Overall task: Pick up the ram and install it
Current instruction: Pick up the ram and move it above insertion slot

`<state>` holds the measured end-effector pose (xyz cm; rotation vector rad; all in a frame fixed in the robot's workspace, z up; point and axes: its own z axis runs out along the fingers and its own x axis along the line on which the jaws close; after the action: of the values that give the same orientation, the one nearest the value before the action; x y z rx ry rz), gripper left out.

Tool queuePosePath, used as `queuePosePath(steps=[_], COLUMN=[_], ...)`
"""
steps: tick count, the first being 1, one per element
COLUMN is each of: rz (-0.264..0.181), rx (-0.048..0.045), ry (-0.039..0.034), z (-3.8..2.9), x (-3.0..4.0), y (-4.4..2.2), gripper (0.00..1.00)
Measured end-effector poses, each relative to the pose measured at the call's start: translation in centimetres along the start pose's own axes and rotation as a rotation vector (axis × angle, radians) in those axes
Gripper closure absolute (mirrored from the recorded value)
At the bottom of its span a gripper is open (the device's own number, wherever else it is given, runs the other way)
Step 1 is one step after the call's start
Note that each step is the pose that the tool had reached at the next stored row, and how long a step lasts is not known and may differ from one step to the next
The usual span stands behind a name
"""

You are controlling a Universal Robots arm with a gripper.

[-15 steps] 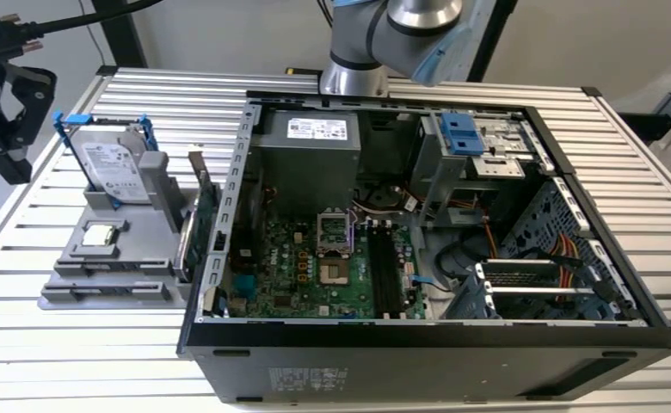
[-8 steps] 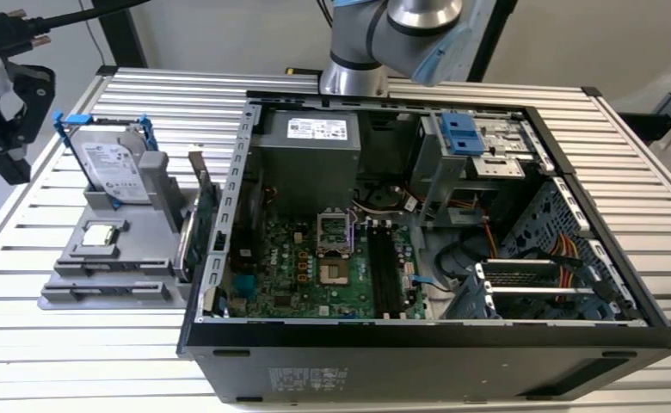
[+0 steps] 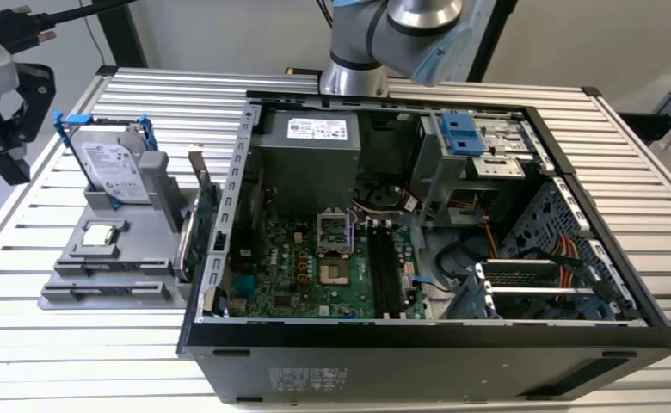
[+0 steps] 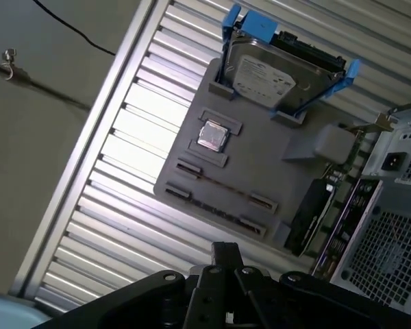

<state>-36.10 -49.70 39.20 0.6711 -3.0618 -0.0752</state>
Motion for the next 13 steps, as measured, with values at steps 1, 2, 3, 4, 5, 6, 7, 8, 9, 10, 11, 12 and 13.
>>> queuePosePath(steps=[1, 2, 3, 4, 5, 6, 7, 8, 9, 10, 11, 12, 13], rz=[-0.009, -0.018, -0.027, -0.035, -0.043, -0.053, -0.061, -0.07, -0.078, -0.087, -0.095, -0.103, -0.113], rx=[0.0, -0.0001, -0.0001, -0.0001, -0.0001, -0.0002, -0.0003, -0.0002, -0.0003, -0.0003, -0.0003, -0.0003, -0.0004], ry=[0.0005, 0.0008, 0.0013, 0.0017, 0.0021, 0.0026, 0.003, 0.0034, 0.0038, 0.0042, 0.0047, 0.005, 0.0055], z=[0.0, 0.0, 0.0, 0.0, 0.0, 0.0, 0.0, 0.0, 0.0, 0.0, 0.0, 0.0, 0.0], x=[0.0, 0.0, 0.0, 0.0, 0.0, 0.0, 0.0, 0.0, 0.0, 0.0, 0.0, 0.0, 0.0], y=[0.0, 0.0, 0.0, 0.0, 0.0, 0.0, 0.0, 0.0, 0.0, 0.0, 0.0, 0.0, 0.0], gripper=[1.0, 1.0, 1.0, 1.0, 1.0, 1.0, 1.0, 1.0, 1.0, 1.0, 1.0, 1.0, 1.0])
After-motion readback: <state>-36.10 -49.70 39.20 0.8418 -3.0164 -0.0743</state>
